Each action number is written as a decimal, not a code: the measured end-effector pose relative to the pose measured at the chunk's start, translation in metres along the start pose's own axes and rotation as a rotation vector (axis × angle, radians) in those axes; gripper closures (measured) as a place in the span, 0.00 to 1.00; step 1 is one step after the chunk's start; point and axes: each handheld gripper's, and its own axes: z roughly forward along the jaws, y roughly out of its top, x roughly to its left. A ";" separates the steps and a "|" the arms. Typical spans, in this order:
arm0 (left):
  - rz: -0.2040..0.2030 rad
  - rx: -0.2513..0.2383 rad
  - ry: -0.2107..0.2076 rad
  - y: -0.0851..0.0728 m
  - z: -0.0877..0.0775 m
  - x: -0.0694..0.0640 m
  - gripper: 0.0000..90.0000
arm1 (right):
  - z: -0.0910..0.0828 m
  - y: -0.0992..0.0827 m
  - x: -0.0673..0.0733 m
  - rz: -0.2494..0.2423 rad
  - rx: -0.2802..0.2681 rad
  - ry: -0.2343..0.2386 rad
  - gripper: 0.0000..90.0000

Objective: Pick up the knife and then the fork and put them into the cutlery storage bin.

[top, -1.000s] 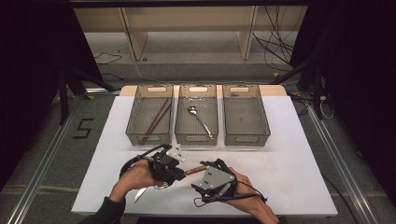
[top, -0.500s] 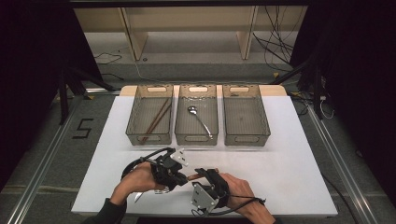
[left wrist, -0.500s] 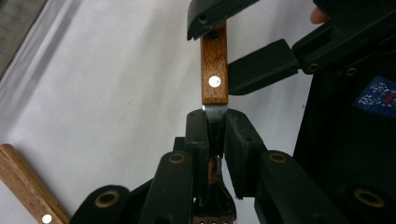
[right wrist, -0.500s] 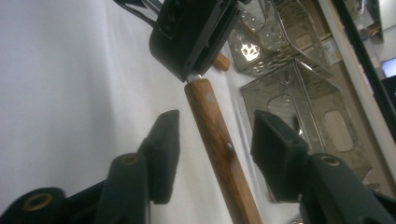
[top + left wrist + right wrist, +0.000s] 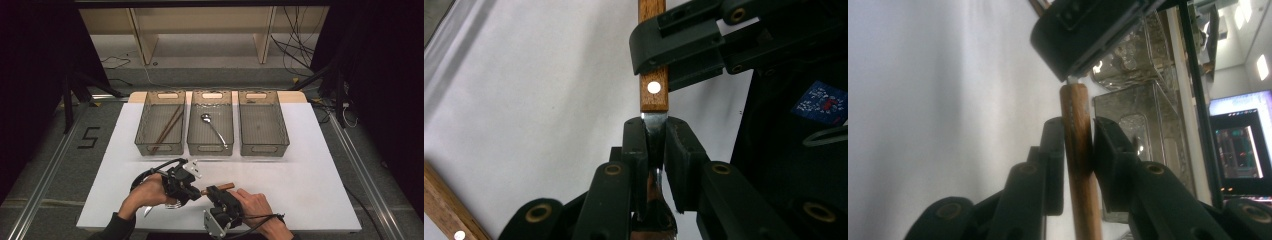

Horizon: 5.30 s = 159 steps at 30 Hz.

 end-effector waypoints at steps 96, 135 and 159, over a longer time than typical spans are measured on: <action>-0.427 -0.527 0.406 -0.106 -0.010 0.027 0.20 | 0.069 -0.189 -0.224 1.413 0.274 0.141 0.90; -0.436 -0.512 0.410 -0.111 -0.006 0.027 0.19 | 0.084 -0.185 -0.205 1.400 0.349 0.165 0.49; -0.474 -0.431 0.399 -0.113 -0.015 0.034 0.19 | 0.011 -0.120 -0.141 1.242 -0.089 0.277 0.36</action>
